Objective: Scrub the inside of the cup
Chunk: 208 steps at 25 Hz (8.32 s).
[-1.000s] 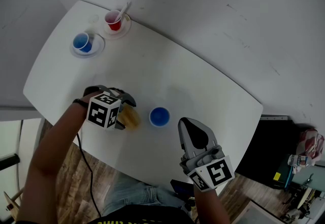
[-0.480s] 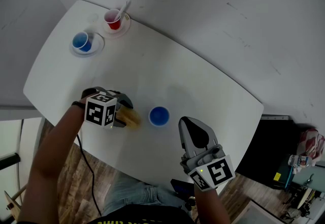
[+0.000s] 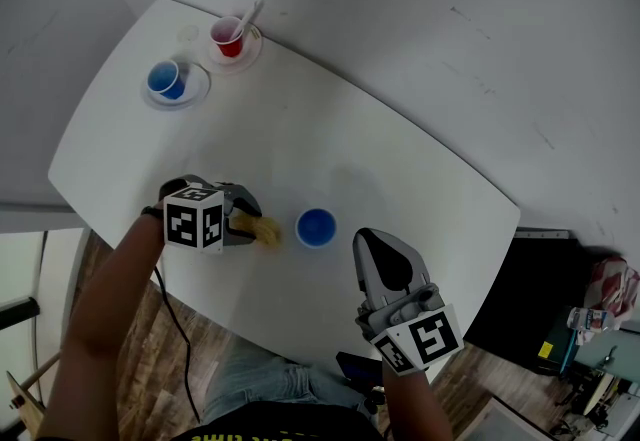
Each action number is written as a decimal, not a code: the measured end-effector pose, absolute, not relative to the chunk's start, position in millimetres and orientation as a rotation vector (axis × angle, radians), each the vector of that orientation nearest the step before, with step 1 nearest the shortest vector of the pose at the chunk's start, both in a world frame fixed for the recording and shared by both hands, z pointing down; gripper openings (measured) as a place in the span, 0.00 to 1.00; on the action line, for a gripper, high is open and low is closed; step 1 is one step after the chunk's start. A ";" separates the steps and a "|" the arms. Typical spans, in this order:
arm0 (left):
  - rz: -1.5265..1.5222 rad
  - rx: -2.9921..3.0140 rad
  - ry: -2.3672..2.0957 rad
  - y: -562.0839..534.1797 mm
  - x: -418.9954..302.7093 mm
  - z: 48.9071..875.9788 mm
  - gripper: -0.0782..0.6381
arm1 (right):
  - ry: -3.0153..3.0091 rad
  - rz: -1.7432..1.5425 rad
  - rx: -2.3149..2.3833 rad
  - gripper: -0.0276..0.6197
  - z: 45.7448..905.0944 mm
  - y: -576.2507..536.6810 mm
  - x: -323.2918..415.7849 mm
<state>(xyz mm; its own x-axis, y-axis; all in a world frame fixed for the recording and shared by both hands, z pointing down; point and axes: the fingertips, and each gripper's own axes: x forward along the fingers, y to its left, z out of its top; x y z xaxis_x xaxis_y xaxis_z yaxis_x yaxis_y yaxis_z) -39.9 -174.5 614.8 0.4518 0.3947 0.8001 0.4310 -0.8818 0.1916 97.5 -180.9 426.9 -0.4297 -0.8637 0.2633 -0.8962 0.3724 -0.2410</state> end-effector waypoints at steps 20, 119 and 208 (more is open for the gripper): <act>-1.495 -2.814 -0.311 -177.9 -36.4 613.4 0.31 | -2.532 0.502 1.611 0.05 424.5 -180.7 92.7; -1.116 -3.044 0.993 -189.3 -56.2 515.8 0.28 | -2.262 0.331 1.072 0.58 618.2 -185.4 42.8; -0.883 -2.972 0.893 -71.0 -48.7 391.5 0.28 | -2.181 -0.119 0.956 0.46 472.1 -101.3 22.1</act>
